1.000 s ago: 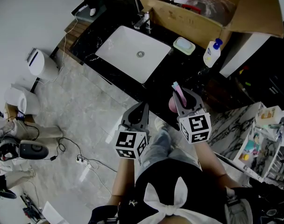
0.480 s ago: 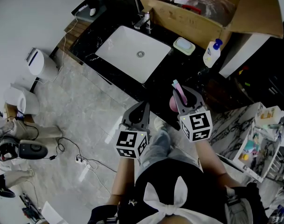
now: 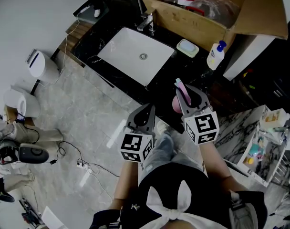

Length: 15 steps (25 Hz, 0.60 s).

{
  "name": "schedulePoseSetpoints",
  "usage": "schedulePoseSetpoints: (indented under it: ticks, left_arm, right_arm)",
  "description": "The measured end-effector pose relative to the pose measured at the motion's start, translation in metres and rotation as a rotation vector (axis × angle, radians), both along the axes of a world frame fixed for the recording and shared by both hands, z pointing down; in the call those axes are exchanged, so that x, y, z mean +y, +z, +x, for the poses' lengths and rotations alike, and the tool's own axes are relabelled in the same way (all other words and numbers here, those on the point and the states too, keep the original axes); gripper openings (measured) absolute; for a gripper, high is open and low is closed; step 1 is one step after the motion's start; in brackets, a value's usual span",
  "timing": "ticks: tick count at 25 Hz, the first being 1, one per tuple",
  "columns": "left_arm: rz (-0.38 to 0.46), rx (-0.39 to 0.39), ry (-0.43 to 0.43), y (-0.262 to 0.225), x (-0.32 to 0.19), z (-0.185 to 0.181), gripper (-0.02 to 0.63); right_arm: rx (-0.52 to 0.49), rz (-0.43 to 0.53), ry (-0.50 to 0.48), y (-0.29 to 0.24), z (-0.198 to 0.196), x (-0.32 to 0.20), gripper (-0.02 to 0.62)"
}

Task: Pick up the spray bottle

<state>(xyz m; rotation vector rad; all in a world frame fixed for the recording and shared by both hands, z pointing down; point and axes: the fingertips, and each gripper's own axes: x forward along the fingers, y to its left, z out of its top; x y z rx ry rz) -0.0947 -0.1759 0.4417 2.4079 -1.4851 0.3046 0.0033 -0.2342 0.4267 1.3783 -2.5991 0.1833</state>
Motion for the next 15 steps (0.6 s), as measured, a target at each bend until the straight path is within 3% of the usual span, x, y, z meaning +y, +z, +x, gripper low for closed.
schedulePoseSetpoints:
  ticks: [15]
  left_arm:
    - [0.022,0.000,0.021,-0.010,-0.005,0.012,0.026]
  right_arm:
    - [-0.050,0.093,-0.027,-0.046,-0.001,-0.002,0.087]
